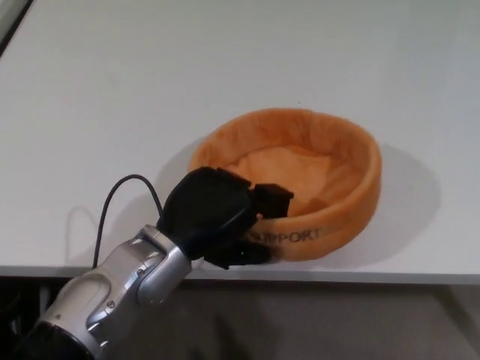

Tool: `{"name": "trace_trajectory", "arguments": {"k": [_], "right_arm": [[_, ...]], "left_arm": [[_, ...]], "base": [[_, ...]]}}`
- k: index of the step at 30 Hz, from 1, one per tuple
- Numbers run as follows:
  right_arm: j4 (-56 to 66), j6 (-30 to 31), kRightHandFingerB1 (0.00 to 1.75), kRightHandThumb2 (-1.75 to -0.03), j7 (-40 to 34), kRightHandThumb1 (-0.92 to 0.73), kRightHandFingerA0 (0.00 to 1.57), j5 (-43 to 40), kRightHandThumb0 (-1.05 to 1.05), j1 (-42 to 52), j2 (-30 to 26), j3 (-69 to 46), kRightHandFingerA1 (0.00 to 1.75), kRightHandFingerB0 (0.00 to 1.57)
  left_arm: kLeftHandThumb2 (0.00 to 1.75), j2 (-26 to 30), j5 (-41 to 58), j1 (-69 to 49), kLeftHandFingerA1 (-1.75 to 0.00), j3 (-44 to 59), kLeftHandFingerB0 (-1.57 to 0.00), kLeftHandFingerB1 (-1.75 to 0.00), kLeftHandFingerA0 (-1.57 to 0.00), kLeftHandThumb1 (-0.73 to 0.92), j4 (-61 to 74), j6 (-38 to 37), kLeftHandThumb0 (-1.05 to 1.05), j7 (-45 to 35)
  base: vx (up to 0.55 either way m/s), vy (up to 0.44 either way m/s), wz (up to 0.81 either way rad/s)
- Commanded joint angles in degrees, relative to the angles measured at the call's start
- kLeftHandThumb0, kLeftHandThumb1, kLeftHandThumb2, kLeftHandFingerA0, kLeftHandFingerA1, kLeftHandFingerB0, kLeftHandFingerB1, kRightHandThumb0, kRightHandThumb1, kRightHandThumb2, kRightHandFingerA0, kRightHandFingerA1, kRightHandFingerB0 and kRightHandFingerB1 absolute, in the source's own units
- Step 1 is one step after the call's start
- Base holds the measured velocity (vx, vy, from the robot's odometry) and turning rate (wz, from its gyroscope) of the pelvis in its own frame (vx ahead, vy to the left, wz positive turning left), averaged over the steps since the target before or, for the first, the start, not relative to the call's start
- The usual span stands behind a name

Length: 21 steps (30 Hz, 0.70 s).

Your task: A soft plate is kept in the center of the table close to the robot and the robot uses its left hand to pick up the plate, turns it upside down and places it back on the table

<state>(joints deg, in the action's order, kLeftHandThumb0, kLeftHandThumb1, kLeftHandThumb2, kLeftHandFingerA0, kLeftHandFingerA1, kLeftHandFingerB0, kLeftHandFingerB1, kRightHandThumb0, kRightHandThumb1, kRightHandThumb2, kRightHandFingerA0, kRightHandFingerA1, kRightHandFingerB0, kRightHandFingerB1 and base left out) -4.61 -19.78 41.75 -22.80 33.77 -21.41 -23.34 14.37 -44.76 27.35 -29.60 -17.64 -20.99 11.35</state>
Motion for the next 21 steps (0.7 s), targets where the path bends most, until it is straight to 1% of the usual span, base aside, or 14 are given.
{"name": "trace_trajectory", "arguments": {"k": [1,2,3,5,6,8,9,10,11,13,18,19,20,21], "right_arm": [[-0.3,0.3,0.16,-0.68,-0.2,-0.91,0.23,1.6,-0.79,0.7,-2.1,-0.8,0.38,0.00],[-0.1,0.9,0.17,-0.67,-0.5,-0.91,0.24,1.5,-0.79,0.8,-2.0,-0.8,0.38,0.00],[0.0,1.0,0.12,-1.09,-0.7,-0.76,0.20,1.8,-0.84,0.8,-2.0,-0.6,0.51,0.00],[0.2,1.4,0.14,-1.09,-0.7,-0.74,0.21,1.8,-0.82,0.9,-2.1,-0.5,0.52,0.00],[0.2,1.1,0.15,-0.67,-0.7,-0.91,0.24,1.9,-0.79,0.9,-2.1,-0.5,0.38,0.00],[0.1,0.9,0.13,-0.68,-0.6,-0.91,0.24,2.1,-0.79,0.8,-2.5,-0.7,0.37,0.00],[0.0,0.7,0.10,-1.09,-0.7,-0.78,0.19,2.3,-0.86,0.8,-2.5,-0.7,0.50,0.00],[0.0,0.6,0.10,-1.09,-0.9,-0.78,0.19,2.4,-0.86,0.7,-2.4,-0.7,0.50,0.00],[0.0,0.6,0.08,-1.10,-0.7,-0.81,0.20,2.4,-0.87,0.7,-2.7,-0.7,0.51,0.00],[0.5,1.7,0.09,-1.10,-1.0,-0.79,0.20,2.4,-0.87,1.0,-2.7,-0.7,0.51,0.00],[0.6,1.8,0.07,-1.10,-0.7,-0.79,0.20,2.2,-0.90,1.3,-2.8,-0.6,0.51,0.00],[0.4,1.6,0.13,-0.67,-0.7,-0.91,0.24,2.4,-0.79,1.3,-2.8,-0.5,0.39,0.00],[0.2,1.3,0.12,-0.68,-0.9,-0.92,0.25,2.8,-0.79,1.2,-2.8,-0.5,0.40,0.00],[0.1,1.2,0.08,-0.88,-0.9,-0.73,0.20,3.0,-0.81,1.2,-2.8,-0.4,0.46,0.00]], "left_arm": [[0.63,-6.5,37.4,-5.9,-1.75,10.8,-0.74,-1.75,-0.92,0.62,16.9,12.4,-0.31,-20.1],[0.63,-8.6,38.7,-6.8,-1.75,10.3,-0.73,-1.75,-0.91,0.64,20.1,15.0,-0.31,-20.1],[0.64,-9.9,39.8,-7.2,-1.75,10.0,-0.76,-1.75,-0.92,0.63,22.2,16.3,-0.31,-20.0],[0.64,-12.1,43.5,-7.9,-1.75,10.4,-0.76,-1.75,-0.91,0.61,25.1,19.3,-0.30,-20.7],[0.65,-13.6,47.2,-8.1,-1.75,11.3,-0.76,-1.75,-0.90,0.60,26.8,22.5,-0.31,-21.4],[0.68,-16.9,55.7,-7.7,-1.75,13.6,-0.76,-1.75,-0.91,0.58,28.2,26.6,-0.28,-22.1],[0.68,-18.0,58.2,-7.7,-1.75,14.5,-0.78,-1.75,-0.92,0.57,28.8,28.4,-0.27,-22.1],[0.68,-18.9,60.3,-7.6,-1.75,15.3,-0.78,-1.75,-0.92,0.57,29.3,30.0,-0.27,-21.9],[0.72,-21.4,69.9,-6.7,-1.75,18.0,-0.77,-1.75,-0.95,0.55,30.3,34.5,-0.30,-21.5],[0.62,-23.8,77.2,-6.1,-1.75,20.8,-0.76,-1.75,-0.96,0.56,30.6,37.1,-0.36,-19.6],[0.60,-29.2,90.4,-6.4,-1.75,25.0,-0.76,-1.75,-0.98,0.56,30.4,36.6,-0.37,-13.5],[0.60,-30.7,94.9,-6.2,-1.75,26.5,-0.78,-1.75,-0.98,0.56,29.9,35.3,-0.37,-12.0],[0.64,-32.4,97.7,-5.9,-1.75,28.3,-0.73,-1.75,-0.96,0.60,28.9,31.6,-0.33,-11.3],[0.64,-33.2,99.4,-5.7,-1.75,29.6,-0.72,-1.75,-0.95,0.62,28.2,29.8,-0.35,-11.0]], "base": [[0.00,0.000,0.00],[0.00,0.000,0.00],[0.00,0.000,0.00],[0.00,0.000,0.00],[0.00,0.000,0.00],[0.00,0.000,0.00],[0.00,0.000,0.00],[0.00,0.000,0.00],[0.00,0.000,0.00],[0.00,0.000,0.00],[0.00,0.000,0.00],[0.00,0.000,0.00],[0.00,0.000,0.00],[0.00,0.000,0.00]]}}
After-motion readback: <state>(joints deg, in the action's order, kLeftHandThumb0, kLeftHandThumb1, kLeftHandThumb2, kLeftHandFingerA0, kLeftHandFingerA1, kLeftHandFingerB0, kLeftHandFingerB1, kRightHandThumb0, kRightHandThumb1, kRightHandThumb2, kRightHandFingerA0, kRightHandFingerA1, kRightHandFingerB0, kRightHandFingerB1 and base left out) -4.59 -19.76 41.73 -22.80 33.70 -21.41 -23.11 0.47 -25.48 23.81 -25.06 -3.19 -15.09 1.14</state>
